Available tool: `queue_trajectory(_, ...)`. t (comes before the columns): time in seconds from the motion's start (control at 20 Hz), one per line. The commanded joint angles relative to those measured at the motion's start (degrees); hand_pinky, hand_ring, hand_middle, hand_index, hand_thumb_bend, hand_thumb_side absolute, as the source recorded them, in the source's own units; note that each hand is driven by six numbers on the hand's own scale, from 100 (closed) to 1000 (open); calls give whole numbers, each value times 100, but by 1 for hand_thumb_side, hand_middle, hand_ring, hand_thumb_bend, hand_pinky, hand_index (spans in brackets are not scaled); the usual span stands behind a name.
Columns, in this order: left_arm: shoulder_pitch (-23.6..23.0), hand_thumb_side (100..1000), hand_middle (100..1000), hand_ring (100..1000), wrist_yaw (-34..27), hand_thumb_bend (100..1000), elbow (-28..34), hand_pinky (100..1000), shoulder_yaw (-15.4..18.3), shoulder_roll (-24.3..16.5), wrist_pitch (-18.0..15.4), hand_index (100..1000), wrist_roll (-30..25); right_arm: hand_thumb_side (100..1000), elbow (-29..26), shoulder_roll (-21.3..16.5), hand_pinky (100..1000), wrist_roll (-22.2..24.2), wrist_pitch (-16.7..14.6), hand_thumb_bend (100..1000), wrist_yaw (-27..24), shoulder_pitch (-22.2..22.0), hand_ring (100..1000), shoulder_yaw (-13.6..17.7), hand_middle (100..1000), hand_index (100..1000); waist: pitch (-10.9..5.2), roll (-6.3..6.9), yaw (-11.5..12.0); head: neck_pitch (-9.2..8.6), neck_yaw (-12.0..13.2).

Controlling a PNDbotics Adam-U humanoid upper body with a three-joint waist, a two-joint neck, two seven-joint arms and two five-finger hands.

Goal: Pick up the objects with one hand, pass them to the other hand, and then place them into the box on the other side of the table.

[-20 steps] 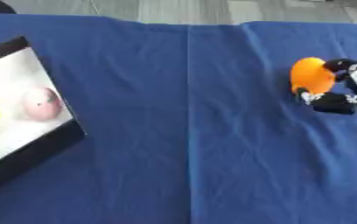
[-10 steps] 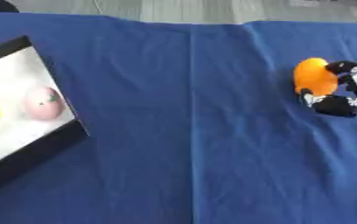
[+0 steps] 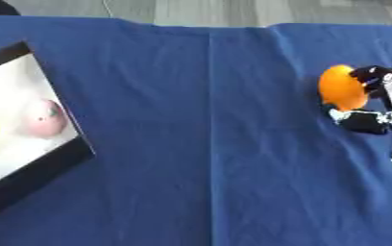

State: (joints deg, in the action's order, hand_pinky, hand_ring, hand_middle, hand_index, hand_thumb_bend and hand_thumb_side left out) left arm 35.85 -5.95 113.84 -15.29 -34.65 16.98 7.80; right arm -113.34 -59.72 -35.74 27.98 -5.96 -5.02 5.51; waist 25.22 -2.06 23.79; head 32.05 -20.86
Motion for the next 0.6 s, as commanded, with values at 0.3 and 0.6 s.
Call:
queue_trajectory(0.3, 55, 648, 636, 678, 45, 100, 75, 775, 40, -56, -18, 769, -1, 100, 69, -62, 638, -1608, 999, 340, 242, 37, 499, 50, 446, 659, -15, 96, 22, -98, -34)
queue_trajectory(0.6, 35, 648, 632, 676, 44, 100, 75, 775, 33, -59, -23, 769, -7, 100, -63, -84, 575, -1622, 915, 247, 642, 32, 421, 65, 358, 608, -39, 89, 16, -84, -27)
